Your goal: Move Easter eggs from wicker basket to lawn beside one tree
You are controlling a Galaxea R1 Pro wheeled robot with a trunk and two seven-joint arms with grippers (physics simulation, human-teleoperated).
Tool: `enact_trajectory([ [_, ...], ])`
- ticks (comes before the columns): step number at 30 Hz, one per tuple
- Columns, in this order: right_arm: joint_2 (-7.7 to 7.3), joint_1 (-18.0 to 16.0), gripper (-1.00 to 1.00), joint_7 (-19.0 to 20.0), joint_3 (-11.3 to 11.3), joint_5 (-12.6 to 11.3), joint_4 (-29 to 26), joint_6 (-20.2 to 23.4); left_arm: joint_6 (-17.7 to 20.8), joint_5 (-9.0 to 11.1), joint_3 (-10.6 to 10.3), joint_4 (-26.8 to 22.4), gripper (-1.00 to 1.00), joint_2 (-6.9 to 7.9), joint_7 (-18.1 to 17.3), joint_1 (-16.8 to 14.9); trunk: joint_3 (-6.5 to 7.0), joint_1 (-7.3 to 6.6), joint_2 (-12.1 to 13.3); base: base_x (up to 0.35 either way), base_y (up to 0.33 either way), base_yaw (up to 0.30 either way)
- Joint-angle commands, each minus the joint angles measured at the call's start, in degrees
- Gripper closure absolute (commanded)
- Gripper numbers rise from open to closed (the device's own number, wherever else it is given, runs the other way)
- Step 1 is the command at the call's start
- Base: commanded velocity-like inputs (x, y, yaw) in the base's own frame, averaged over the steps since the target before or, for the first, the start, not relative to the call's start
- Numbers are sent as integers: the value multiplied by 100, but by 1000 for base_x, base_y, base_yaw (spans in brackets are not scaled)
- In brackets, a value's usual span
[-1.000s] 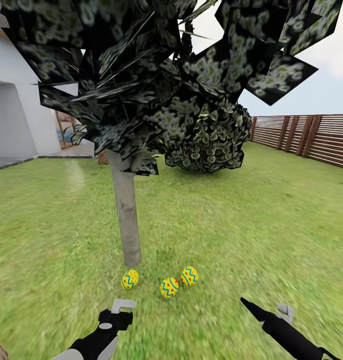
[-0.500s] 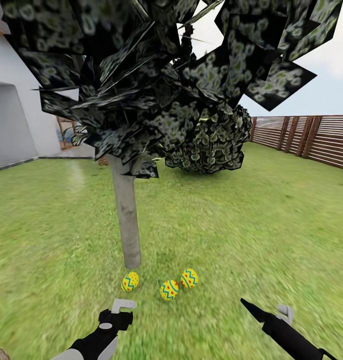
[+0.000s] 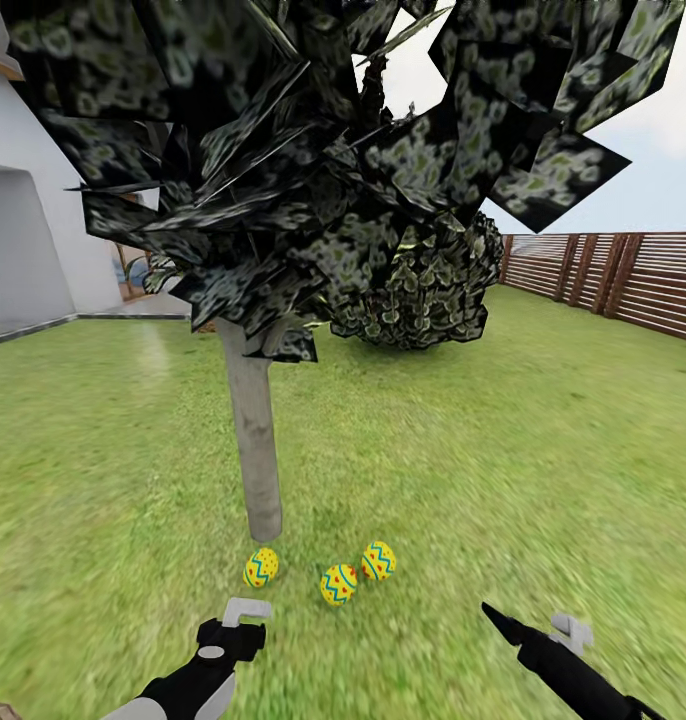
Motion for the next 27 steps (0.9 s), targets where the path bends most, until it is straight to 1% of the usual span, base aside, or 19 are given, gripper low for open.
enact_trajectory([
  [1,-1,-4,-100,-205,85,-45,12,28,-23,54,-51,19,-100,4,26,3,12,-23,38,0,0,0],
  [5,-6,1,-100,-559,170,-44,92,7,-29,55,-53,122,-100,2,22,80,84,-111,199,0,0,0],
  [6,-11,6,-100,-706,187,-43,165,2,-46,56,-55,162,-100,1,21,110,102,-133,239,0,0,0],
  [8,-23,9,-100,-836,195,-44,244,-1,-73,53,-56,189,-100,3,20,154,138,-177,319,0,0,0],
  [9,-36,11,-100,-958,200,-41,330,-4,-102,53,-57,209,-100,5,19,212,156,-199,359,0,0,0],
  [12,-48,12,-100,-1159,204,-40,500,-13,-163,55,-57,230,-100,7,18,333,210,-265,479,0,0,0],
  [13,-53,14,-100,-1294,206,-38,640,-19,-229,56,-58,239,-100,9,18,430,228,-287,520,0,0,0],
  [16,-61,23,-100,-1455,207,-38,887,-94,-337,56,-54,246,-100,9,18,616,282,-352,640,0,0,0],
  [17,-64,29,-100,-1524,207,-34,1050,-226,-390,58,-52,249,-100,13,18,736,300,-374,680,0,0,0],
  [20,-67,42,-100,-1614,208,-32,1333,-462,-441,62,-51,251,-100,15,18,892,353,-440,800,0,0,0],
  [21,-70,48,-100,-1668,208,-34,1548,-619,-461,63,-50,252,-100,16,19,989,371,-462,840,0,0,0],
  [25,-73,54,-100,-1758,210,-31,2034,-1014,-495,65,-50,253,-100,24,18,1156,443,-550,1001,0,0,0],
  [26,-77,55,-100,-1782,211,-33,2304,-1240,-507,63,-50,254,-100,28,18,1215,461,-572,1041,0,0,0],
  [27,-79,56,-100,-1791,210,-35,2435,-1336,-512,62,-50,254,-100,32,18,1238,479,-594,1081,0,0,0],
])
